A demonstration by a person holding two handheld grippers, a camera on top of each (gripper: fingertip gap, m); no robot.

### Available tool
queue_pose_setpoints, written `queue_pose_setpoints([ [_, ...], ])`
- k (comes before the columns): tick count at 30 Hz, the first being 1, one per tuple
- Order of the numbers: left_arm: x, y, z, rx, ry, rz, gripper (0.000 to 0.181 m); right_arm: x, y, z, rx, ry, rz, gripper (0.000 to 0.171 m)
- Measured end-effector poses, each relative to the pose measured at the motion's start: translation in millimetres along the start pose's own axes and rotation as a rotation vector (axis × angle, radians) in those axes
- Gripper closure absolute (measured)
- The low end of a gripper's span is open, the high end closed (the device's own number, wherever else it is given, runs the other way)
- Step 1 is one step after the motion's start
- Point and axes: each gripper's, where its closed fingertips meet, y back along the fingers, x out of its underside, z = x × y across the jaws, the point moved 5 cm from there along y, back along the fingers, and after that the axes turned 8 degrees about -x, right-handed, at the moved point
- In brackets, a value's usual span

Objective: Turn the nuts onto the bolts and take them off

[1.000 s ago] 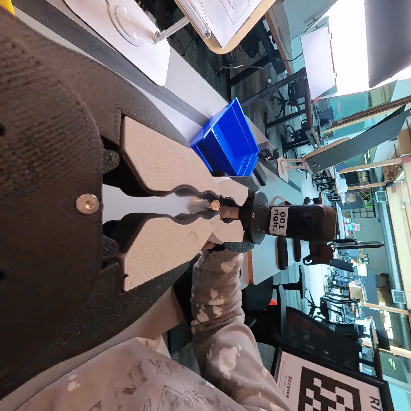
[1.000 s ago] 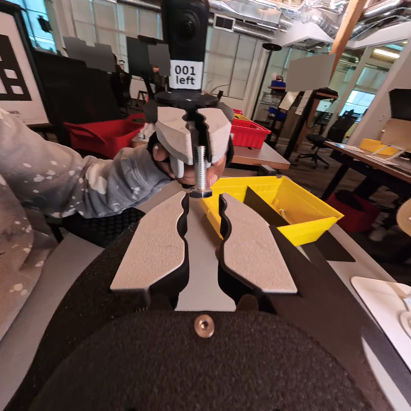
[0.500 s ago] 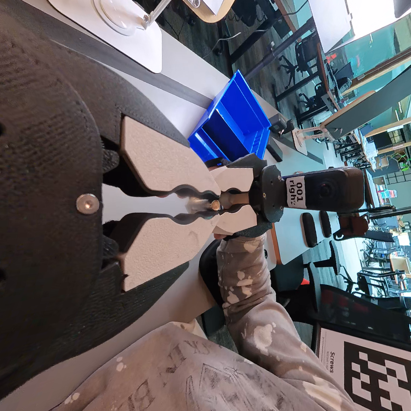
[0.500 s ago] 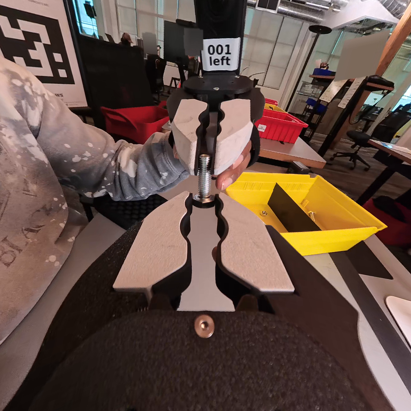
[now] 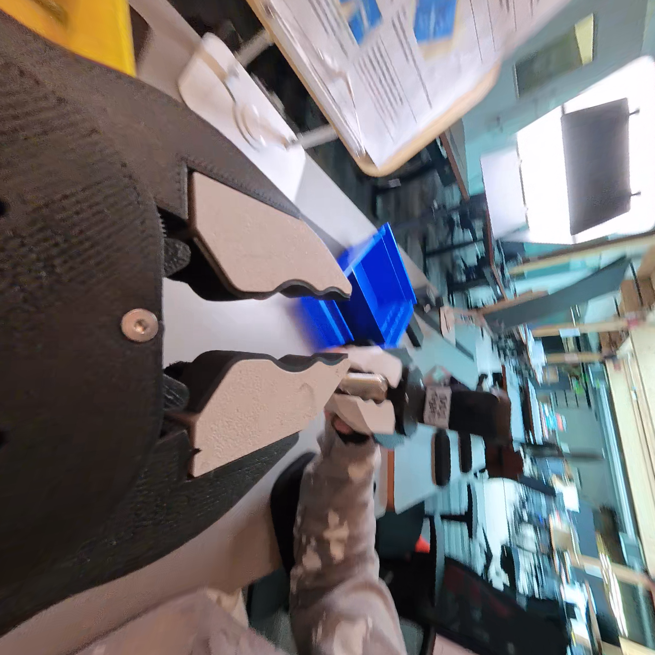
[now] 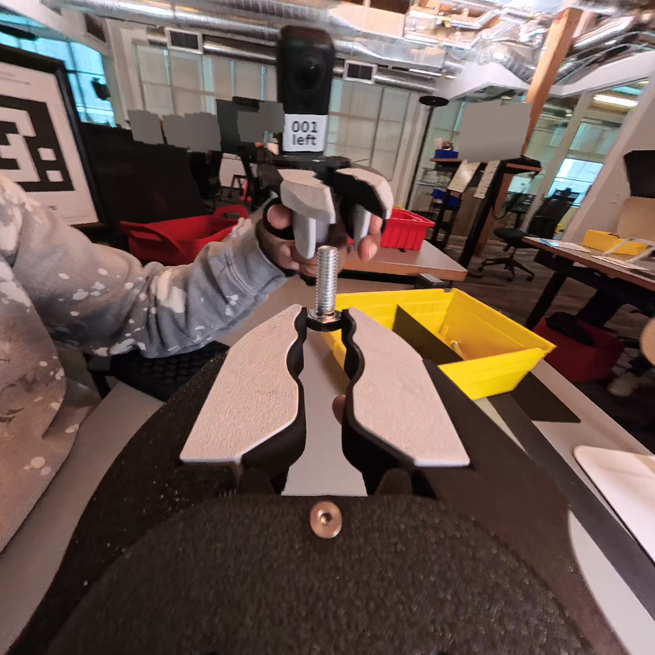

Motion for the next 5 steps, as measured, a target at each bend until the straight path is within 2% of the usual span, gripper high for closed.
queue_pose_setpoints([
  [3,12.4,16.9,38.6,-0.171,0.008,0.085,0.154,-0.6,16.1,-14.2,0.095,-0.016,-0.006,0.152],
  [5,35.4,24.8,67.9,-0.268,0.026,0.214,0.154,0.9,26.9,-24.0,0.147,-0.037,-0.016,0.152],
])
